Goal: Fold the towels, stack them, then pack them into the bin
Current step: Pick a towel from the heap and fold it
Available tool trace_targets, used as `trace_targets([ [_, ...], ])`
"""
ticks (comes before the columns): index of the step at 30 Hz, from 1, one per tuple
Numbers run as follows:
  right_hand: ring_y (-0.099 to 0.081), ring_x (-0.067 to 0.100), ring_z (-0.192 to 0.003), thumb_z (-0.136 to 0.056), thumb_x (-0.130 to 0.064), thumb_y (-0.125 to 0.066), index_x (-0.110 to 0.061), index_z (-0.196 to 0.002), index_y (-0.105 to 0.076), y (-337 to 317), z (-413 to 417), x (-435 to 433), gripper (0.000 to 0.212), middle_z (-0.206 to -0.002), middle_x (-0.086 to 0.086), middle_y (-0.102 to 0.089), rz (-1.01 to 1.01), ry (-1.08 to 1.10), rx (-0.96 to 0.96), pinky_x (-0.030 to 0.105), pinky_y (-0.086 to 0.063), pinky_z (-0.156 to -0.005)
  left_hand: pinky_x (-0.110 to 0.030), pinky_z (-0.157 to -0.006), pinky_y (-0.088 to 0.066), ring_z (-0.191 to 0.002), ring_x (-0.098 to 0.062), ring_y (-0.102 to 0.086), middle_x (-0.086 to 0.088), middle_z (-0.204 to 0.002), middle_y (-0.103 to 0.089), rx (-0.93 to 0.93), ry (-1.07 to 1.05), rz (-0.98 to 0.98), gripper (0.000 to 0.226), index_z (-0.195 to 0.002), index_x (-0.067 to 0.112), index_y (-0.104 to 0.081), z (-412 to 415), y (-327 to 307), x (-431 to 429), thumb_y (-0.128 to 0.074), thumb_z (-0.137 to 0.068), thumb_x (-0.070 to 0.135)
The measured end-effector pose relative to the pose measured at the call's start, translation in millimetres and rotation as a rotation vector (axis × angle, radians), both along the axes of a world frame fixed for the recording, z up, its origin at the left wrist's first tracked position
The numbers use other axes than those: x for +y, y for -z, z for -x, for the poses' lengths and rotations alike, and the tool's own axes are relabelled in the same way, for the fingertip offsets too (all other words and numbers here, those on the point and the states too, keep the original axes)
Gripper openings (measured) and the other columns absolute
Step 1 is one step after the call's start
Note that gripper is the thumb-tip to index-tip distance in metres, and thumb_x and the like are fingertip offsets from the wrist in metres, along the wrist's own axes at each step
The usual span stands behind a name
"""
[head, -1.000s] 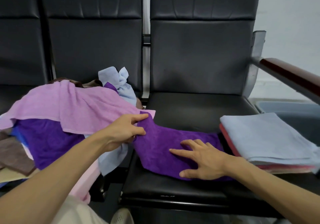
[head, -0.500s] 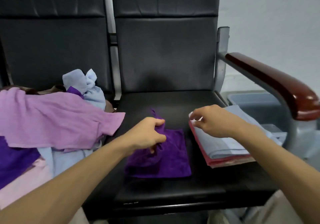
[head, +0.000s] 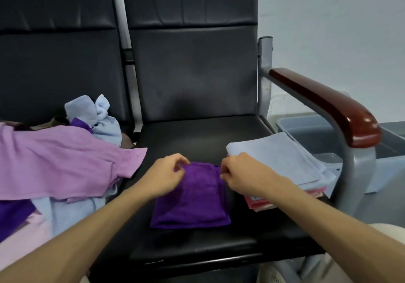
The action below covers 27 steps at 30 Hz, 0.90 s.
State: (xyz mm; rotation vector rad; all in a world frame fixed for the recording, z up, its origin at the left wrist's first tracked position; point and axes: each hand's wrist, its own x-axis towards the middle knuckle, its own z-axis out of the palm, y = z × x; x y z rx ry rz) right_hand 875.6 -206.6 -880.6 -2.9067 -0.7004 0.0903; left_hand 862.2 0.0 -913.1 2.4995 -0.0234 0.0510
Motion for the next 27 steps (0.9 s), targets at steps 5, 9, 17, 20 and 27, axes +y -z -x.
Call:
trace_targets([
  [5,-0.063,0.032,-0.075,-0.097,-0.011,-0.037,-0.002,-0.115,-0.047,12,11,21,0.022,-0.109,0.018,-0.058,0.228,0.029,0.205,0.034,-0.052,-0.069,-0.035,-0.087,-0.046,-0.107,-0.027,-0.058,-0.012,-0.121,-0.057,0.238,-0.132,-0.41,0.035,-0.119,0.008,-0.046,5,12,33,-0.053,-0.092,0.03],
  [9,-0.062,0.029,-0.11,-0.102,-0.023,-0.039,0.0,-0.13,-0.046,18,11,39,0.037,-0.129,0.016,-0.055,0.367,0.043,0.213,0.033,-0.048,-0.086,-0.033,-0.086,-0.045,-0.107,-0.025,-0.058,-0.01,-0.118,-0.06,0.347,-0.176,-0.337,0.044,-0.118,0.008,-0.048,8,16,35,-0.057,-0.091,0.042],
  [17,-0.059,0.028,-0.112,-0.1,-0.039,-0.043,-0.003,-0.125,-0.052,26,5,42,0.045,-0.127,0.013,-0.057,0.281,0.119,0.324,0.033,-0.046,-0.089,-0.033,-0.074,-0.046,-0.08,-0.019,-0.056,-0.001,-0.09,-0.06,0.279,-0.187,-0.188,0.022,-0.078,0.02,-0.046,15,18,33,-0.065,-0.084,0.028],
  [20,-0.051,0.03,-0.121,-0.098,-0.036,-0.045,-0.001,-0.135,-0.036,35,5,44,0.052,-0.135,0.016,-0.049,0.102,0.163,0.372,0.035,-0.041,-0.096,-0.036,-0.067,-0.054,-0.067,-0.02,-0.059,-0.003,-0.08,-0.061,0.265,-0.216,-0.044,0.018,-0.08,0.018,-0.045,19,13,35,-0.062,-0.084,0.023],
  [27,-0.055,0.017,-0.087,-0.097,-0.022,-0.051,-0.014,-0.116,-0.037,17,-2,41,0.024,-0.097,0.0,-0.054,-0.513,0.128,0.269,0.028,-0.042,-0.077,-0.028,-0.051,-0.05,-0.063,-0.015,-0.06,-0.006,-0.072,-0.061,0.068,-0.219,0.391,0.01,-0.092,0.013,-0.047,28,-9,30,-0.057,-0.094,0.013],
])
